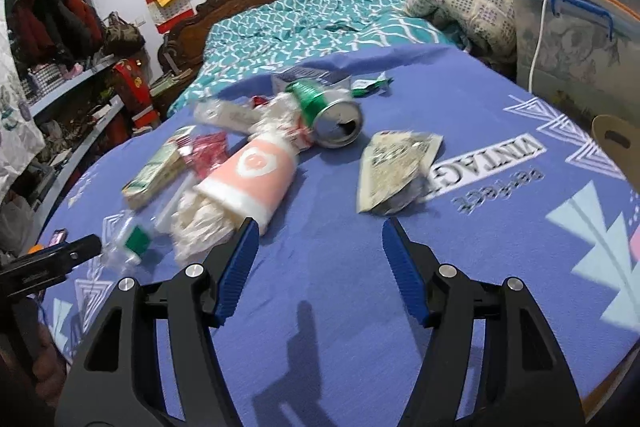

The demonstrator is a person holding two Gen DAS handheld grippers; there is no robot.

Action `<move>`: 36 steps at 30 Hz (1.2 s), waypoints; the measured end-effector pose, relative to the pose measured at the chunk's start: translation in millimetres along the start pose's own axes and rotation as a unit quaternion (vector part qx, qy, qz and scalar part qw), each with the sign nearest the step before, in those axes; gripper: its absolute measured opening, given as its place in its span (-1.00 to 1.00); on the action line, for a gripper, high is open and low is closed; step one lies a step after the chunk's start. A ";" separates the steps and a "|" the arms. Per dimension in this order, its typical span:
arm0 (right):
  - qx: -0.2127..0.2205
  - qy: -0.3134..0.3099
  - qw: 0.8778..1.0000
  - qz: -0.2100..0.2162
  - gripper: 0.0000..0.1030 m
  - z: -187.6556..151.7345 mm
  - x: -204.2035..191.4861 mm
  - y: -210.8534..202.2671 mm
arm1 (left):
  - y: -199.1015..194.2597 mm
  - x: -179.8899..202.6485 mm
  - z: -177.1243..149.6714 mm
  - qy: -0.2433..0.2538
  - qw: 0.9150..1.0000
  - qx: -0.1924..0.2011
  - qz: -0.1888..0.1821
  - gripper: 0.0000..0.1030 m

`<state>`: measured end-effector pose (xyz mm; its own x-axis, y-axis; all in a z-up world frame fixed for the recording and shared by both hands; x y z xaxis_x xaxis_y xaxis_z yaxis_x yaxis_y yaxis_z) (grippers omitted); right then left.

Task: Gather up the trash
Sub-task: 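Grasp the clear plastic bottle with left tool while right grasps the crumpled wrapper, then carry bottle and wrapper over the beige wastebasket and open both tools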

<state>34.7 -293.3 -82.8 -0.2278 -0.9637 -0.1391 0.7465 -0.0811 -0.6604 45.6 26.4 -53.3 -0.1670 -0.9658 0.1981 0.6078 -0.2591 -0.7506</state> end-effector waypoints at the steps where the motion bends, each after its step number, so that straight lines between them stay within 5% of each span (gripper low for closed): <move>1: -0.006 0.009 1.000 -0.003 0.28 6.6 7.0 5.7 | 3.0 4.7 3.9 0.007 1.000 -0.002 -0.009 0.83; 9: -0.100 0.046 0.994 0.004 0.38 42.6 37.9 71.7 | 50.6 31.9 28.9 0.031 0.998 -0.036 -0.032 0.83; 11: -0.109 0.035 0.993 -0.006 0.38 44.7 37.5 83.5 | 58.8 35.3 31.3 0.040 0.998 -0.038 -0.026 0.69; 13: -0.124 0.028 0.992 -0.008 0.15 41.7 38.4 95.1 | 67.4 37.1 30.8 0.039 0.997 -0.053 -0.031 0.18; 15: -0.119 0.017 0.993 -0.011 -0.32 40.1 38.7 93.9 | 69.2 34.1 29.8 0.033 0.997 -0.055 -0.045 0.14; 18: -0.111 0.027 0.993 0.016 -0.51 32.2 40.2 82.0 | 59.5 24.5 26.3 0.018 0.997 -0.048 -0.060 0.13; 29: -0.027 0.085 0.996 0.015 -0.56 17.7 86.7 14.0 | -33.9 20.0 32.9 0.004 0.993 0.053 -0.104 0.13; 36: 0.000 0.136 0.991 0.009 -0.56 15.7 141.9 -1.4 | -45.0 112.8 74.3 0.081 0.978 0.070 -0.181 0.13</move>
<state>11.1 -433.9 -90.0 -0.3742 -0.8606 -0.3455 0.7519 -0.0635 -0.6562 57.1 -71.3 49.6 -0.5043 -0.8005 0.3237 0.5851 -0.5925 -0.5536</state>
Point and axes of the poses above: each gripper's, at about its wrist camera, not at the fingertips, and y roughly the way its jaws point, x to its right, z to its top, the point moved 4 cm from there along y, roughly the way its jaws point, and after that the axes turned 11 degrees about -z, right-handed, at the moved point
